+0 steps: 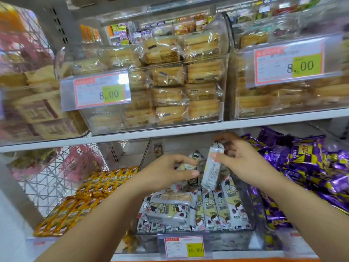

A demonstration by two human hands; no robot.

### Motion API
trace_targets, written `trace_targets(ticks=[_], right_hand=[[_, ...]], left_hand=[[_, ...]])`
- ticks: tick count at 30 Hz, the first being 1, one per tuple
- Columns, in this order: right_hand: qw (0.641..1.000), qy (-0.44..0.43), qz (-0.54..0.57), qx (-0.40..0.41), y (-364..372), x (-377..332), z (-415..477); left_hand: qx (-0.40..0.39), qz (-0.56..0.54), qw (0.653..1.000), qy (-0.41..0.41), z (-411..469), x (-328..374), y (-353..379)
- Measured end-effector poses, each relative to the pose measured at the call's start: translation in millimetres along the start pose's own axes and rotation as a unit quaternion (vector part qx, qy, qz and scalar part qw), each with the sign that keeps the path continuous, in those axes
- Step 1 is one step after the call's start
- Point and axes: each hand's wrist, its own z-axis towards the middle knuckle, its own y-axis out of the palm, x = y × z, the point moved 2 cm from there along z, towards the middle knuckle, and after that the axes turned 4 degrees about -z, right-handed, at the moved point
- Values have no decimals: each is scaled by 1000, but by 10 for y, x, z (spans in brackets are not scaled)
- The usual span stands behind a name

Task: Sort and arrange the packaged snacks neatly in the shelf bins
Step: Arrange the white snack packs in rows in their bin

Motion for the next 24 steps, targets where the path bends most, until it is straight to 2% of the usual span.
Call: trace_targets(ticks=[3,7,12,15,18,20,22,24], right_hand=[[992,21,-123,-34,18,29,-50],[959,34,-252,-128,119,33,-67],[918,36,-378,-115,28,51,-57],[940,-10,-329,-87,42,-18,-68],[967,-76,-218,-109,157,-106,-70],[973,-107,-185,-83,230,-118,-58],[976,-113,-178,-51,270,-116,-43],[974,-113,-190,-46,281,-109,-23]], left_hand=[[44,-13,999,-3,-35,-78,-55],[38,-53,998,-12,-45,-87,39],[46,-75,996,-11,-32,-108,49],[28,-105,994,2,-59,-94,-39],[9,-148,989,12,-70,-59,-117],[68,-193,978,23,-25,-73,-162],[161,-255,953,33,32,-99,-196],[236,-259,936,39,94,-137,-225]])
